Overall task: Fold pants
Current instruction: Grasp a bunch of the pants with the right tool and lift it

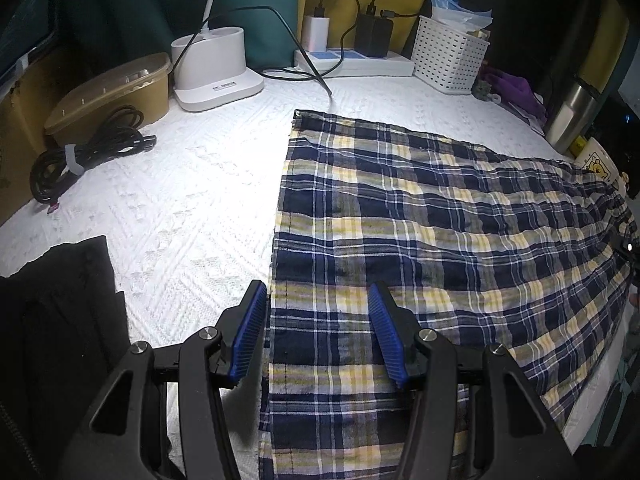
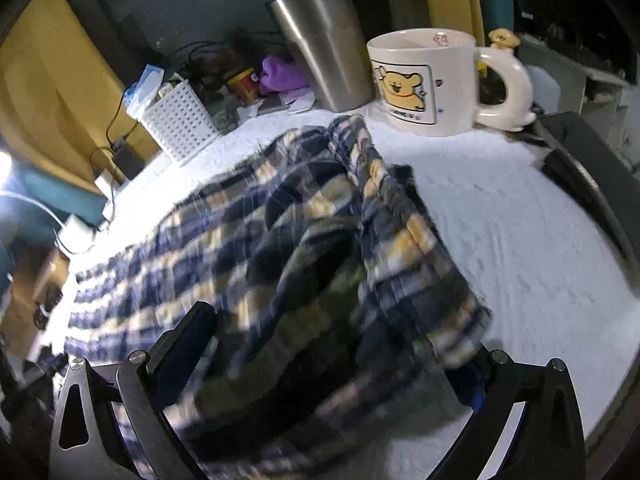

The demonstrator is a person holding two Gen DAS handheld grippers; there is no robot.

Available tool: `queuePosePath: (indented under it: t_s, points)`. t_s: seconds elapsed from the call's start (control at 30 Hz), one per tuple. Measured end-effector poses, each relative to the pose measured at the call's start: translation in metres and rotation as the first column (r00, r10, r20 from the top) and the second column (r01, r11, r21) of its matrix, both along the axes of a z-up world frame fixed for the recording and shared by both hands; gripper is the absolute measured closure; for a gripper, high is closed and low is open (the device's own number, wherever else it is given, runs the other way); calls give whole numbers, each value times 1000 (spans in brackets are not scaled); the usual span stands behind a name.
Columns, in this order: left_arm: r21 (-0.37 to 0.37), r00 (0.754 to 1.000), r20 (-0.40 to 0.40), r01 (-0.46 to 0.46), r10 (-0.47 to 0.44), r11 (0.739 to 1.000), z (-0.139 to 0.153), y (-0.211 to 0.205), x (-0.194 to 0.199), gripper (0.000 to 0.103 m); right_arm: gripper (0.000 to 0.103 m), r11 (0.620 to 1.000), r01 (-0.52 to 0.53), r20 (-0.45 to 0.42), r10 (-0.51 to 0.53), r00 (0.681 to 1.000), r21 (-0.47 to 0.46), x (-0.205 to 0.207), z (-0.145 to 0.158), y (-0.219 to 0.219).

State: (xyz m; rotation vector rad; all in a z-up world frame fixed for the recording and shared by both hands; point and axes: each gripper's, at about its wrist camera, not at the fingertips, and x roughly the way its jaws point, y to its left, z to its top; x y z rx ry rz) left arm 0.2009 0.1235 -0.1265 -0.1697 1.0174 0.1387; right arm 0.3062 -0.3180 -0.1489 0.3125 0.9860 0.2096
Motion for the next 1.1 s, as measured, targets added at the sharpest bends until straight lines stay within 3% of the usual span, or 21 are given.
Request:
queuePosePath:
  t_s: [0.2,0.3,0.37,0.4,0.57,0.73,1.1]
  points:
    - [-2,1000,-4,-10,10,1000,-1,-1,3,50,1,998,-40,10,39,999,51,11,-2,12]
    - [-1,1000,-4,-7,7,1000,-1,0,4,50,24,997,-65,17,64,998,49,12,-2,17]
    - [3,1000,-6,-8,8,1000,0,-1,4,50,48,995,-73,15,72,997,62,13,-5,17]
    - [7,1000,-6,-9,9,1000,0,-1,4,50,50,995,-73,15,72,997,72,13,-6,16]
    - [23,1000,3,-2,2,1000,7,-5,2,50,87,987,-103,14,103,995,126,11,-12,16]
    - [40,1000,10,4,-4,999,14,-13,-5,50,92,979,-112,43,107,993,167,6,-6,2]
    - [79,996,55,66,-71,995,32,-48,-9,50,93,978,-83,90,66,994,192,-13,15,-32]
